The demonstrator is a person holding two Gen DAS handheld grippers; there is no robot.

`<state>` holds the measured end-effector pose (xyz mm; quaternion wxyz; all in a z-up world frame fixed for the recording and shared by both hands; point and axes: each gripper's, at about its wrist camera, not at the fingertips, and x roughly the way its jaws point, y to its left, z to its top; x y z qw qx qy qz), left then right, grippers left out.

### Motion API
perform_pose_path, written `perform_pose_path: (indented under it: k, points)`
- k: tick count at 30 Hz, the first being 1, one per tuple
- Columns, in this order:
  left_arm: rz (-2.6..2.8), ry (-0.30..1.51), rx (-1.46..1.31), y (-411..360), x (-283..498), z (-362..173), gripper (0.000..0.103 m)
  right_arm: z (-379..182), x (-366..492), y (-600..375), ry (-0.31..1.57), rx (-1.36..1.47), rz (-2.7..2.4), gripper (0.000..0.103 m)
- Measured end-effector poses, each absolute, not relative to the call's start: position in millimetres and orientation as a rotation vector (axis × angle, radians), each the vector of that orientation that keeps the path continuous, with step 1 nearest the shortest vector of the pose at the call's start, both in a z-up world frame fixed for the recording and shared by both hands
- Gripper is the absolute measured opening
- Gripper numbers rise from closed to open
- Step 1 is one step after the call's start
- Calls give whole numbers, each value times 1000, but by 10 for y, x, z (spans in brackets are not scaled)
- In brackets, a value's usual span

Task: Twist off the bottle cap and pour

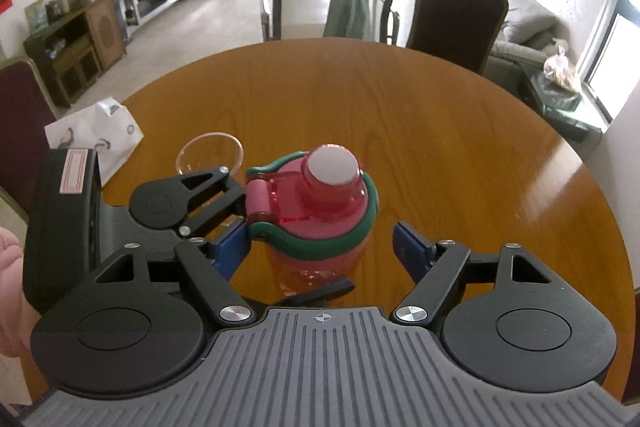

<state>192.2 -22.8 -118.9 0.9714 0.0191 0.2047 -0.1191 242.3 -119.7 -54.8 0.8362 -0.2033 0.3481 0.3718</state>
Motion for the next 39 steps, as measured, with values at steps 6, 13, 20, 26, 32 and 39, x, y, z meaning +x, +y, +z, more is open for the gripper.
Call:
perform_pose_path:
  k: [6, 13, 20, 26, 32, 39]
  points:
    - [-244, 416, 36, -214, 1972, -1218, 71, -524, 2395, -1280, 746, -445, 766, 80]
    - [-247, 416, 35, -221, 1951, -1223, 71, -482, 2445, -1563, 740, -438, 613, 75]
    - [-248, 421, 34, -237, 1896, -1204, 72, -482, 2363, -1407, 720, -464, 666, 79]
    - [-248, 421, 32, -219, 1885, -1192, 72, -473, 2304, -1314, 708, -481, 703, 80]
    - [-248, 422, 29, -235, 1857, -1180, 72, -420, 2450, -1601, 700, -472, 536, 80]
    - [-247, 427, 28, -288, 1793, -1120, 72, -337, 2382, -1610, 742, -369, 657, 79]
